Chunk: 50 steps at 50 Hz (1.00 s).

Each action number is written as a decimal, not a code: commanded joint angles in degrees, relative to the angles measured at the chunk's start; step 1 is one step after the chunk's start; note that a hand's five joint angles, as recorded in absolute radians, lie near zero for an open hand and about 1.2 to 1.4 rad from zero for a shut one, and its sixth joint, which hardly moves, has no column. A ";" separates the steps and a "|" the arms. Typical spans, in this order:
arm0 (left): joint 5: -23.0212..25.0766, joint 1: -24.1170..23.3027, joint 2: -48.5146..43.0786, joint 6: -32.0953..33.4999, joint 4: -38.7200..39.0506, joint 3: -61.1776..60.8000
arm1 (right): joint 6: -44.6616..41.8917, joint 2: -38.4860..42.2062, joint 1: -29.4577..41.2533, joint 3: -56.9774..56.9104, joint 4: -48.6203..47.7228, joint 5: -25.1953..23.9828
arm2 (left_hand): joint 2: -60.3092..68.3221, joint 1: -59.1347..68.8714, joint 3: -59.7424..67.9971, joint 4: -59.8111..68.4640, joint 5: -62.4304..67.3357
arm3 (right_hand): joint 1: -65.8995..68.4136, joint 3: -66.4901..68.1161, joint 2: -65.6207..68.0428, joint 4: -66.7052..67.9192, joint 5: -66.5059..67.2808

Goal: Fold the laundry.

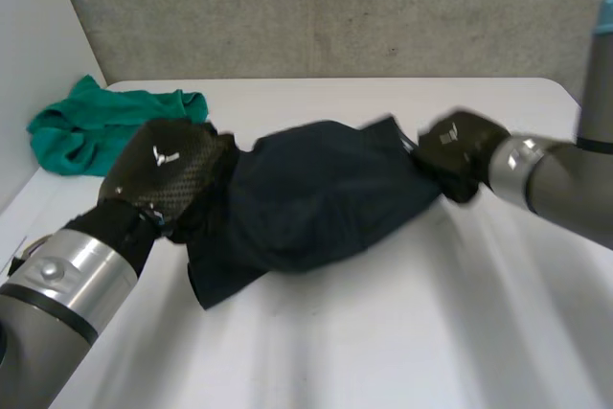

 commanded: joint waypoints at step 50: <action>-9.04 -2.65 -58.00 12.04 9.17 52.85 | 2.26 17.13 -4.98 -6.32 -13.19 14.16 | 11.24 14.03 11.63 11.09 13.90 | 23.03 12.40 12.36 12.01 13.23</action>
